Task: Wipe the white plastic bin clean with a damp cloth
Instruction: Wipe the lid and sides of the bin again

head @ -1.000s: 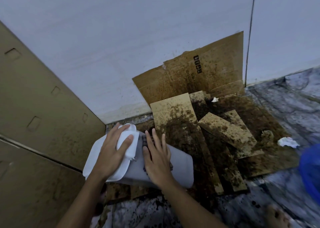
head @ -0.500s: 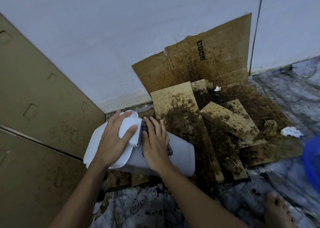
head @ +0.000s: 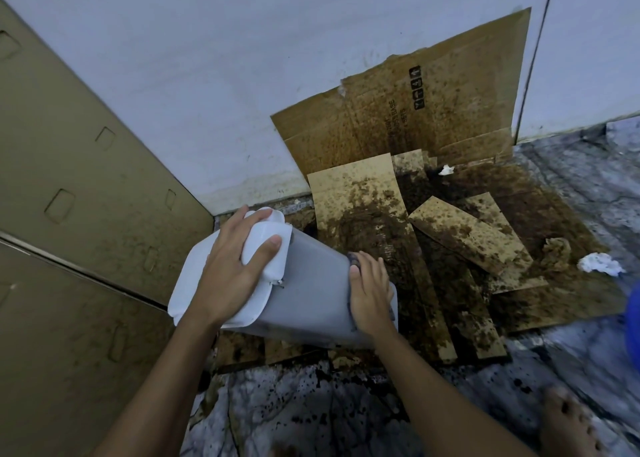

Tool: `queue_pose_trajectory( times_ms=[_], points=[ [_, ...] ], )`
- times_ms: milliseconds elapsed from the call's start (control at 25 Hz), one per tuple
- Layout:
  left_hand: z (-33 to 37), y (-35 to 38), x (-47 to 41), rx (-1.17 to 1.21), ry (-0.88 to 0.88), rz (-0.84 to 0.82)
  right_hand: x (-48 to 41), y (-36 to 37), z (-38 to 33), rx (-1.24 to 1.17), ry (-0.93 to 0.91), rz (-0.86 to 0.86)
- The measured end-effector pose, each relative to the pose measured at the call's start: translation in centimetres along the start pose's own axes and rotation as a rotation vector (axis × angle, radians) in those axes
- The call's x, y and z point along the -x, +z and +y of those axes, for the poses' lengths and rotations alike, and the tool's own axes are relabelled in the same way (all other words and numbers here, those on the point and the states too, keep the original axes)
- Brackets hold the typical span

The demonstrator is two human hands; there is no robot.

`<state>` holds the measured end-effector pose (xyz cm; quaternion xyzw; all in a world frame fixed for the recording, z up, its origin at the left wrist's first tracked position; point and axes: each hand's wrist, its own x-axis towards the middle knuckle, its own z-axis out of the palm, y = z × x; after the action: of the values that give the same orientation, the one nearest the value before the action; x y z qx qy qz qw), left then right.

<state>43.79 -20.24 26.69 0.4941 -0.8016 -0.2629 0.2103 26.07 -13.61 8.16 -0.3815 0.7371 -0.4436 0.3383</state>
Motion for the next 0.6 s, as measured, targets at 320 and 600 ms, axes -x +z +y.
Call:
queue_pose_trajectory(
  times_ms=[320,600],
  points=[
    [0.0,0.2,-0.6,0.000,-0.001,-0.019,-2.4,-0.7,6.6,-0.026,0.188,0.048],
    [0.0,0.2,-0.7,0.008,-0.002,-0.016,-1.1,-0.9,1.4,-0.110,0.067,0.033]
  ],
)
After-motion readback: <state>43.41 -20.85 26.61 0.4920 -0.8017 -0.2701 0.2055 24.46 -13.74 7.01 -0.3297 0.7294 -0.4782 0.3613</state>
